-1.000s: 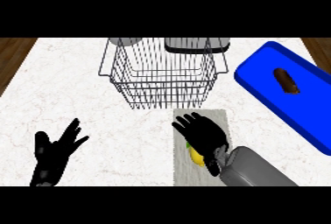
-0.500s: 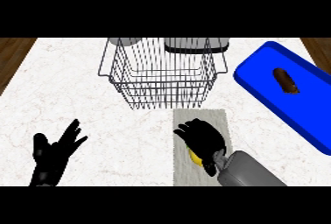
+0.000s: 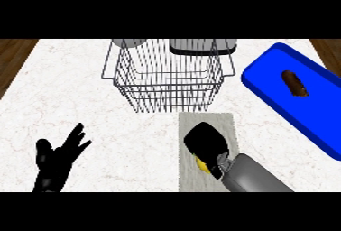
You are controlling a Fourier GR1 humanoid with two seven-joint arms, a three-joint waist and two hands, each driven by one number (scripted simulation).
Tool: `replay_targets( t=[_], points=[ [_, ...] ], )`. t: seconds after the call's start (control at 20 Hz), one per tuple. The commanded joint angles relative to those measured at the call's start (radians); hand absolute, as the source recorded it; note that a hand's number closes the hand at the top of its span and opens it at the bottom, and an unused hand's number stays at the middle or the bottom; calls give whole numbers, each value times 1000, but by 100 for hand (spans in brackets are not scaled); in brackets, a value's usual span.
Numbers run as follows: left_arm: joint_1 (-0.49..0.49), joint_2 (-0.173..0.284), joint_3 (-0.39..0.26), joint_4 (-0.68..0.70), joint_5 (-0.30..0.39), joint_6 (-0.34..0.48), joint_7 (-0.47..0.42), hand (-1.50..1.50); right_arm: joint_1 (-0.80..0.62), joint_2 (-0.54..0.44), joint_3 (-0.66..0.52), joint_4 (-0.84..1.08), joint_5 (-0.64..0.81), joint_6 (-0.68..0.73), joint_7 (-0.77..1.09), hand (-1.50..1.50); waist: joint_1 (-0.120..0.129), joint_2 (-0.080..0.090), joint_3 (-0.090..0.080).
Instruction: Pick the lemon from the placemat and place it in the basket
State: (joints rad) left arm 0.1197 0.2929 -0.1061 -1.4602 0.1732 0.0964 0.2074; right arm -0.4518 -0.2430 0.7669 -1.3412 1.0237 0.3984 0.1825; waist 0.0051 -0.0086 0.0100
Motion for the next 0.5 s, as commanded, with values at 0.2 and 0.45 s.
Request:
replay_targets(
  t=[0.2, 0.45],
  points=[
    [-3, -1, -27, 34, -6, -17, 54, 0, 25, 238, 33, -6, -59, -58, 518, 150, 42, 13, -11],
    [-21, -4, -52, 35, -14, -34, 57, 0, -44, 242, 113, -15, -105, -176, 756, 150, 98, 17, -10]
  ],
)
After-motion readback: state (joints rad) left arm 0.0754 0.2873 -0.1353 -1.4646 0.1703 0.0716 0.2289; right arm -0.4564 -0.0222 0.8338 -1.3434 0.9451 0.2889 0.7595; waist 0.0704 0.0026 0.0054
